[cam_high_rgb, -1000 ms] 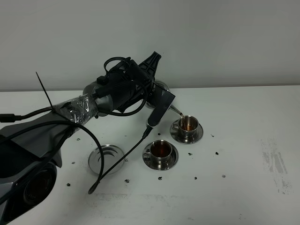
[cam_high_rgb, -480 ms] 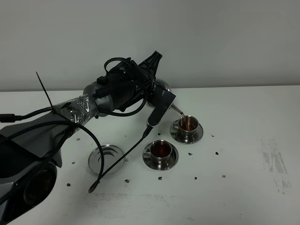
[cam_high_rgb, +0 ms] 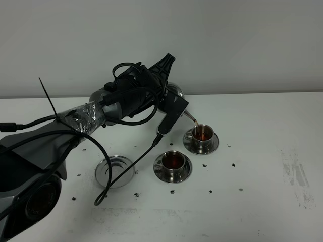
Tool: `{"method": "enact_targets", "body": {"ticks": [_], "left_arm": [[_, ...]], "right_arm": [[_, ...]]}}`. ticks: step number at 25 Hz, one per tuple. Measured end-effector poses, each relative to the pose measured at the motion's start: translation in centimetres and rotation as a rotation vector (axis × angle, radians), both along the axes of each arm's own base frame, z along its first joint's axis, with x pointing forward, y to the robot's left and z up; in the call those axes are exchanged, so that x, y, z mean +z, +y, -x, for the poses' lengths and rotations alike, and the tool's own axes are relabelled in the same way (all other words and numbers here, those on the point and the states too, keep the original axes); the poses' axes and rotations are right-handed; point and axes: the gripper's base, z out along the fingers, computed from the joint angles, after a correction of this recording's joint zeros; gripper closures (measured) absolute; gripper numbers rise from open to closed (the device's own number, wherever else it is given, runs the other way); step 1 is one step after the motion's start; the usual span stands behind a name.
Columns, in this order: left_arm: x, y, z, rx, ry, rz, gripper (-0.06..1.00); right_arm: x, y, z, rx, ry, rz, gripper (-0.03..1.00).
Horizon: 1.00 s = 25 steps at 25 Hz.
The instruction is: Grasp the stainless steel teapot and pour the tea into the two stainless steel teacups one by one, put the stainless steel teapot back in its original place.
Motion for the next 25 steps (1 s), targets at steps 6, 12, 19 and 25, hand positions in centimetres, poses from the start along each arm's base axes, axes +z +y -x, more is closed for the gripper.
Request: {"method": "enact_targets", "body": {"ticks": [6, 12, 19, 25], "left_arm": [[0.11, -0.35, 0.1, -0.018, -0.017, -0.013, 0.73], [0.16, -0.49, 0.14, -0.025, -0.023, -0.02, 0.73], [0.25, -0.72, 0.24, -0.038, -0.04, -0.048, 0.73], [-0.55, -0.68, 0.31, -0.046, -0.032, -0.074, 0.73]], "right_arm": [[0.0, 0.0, 0.0, 0.0, 0.0, 0.0, 0.61], [0.0, 0.0, 0.0, 0.0, 0.0, 0.0, 0.61], [0.0, 0.0, 0.0, 0.0, 0.0, 0.0, 0.61], [0.0, 0.0, 0.0, 0.0, 0.0, 0.0, 0.61]]}}
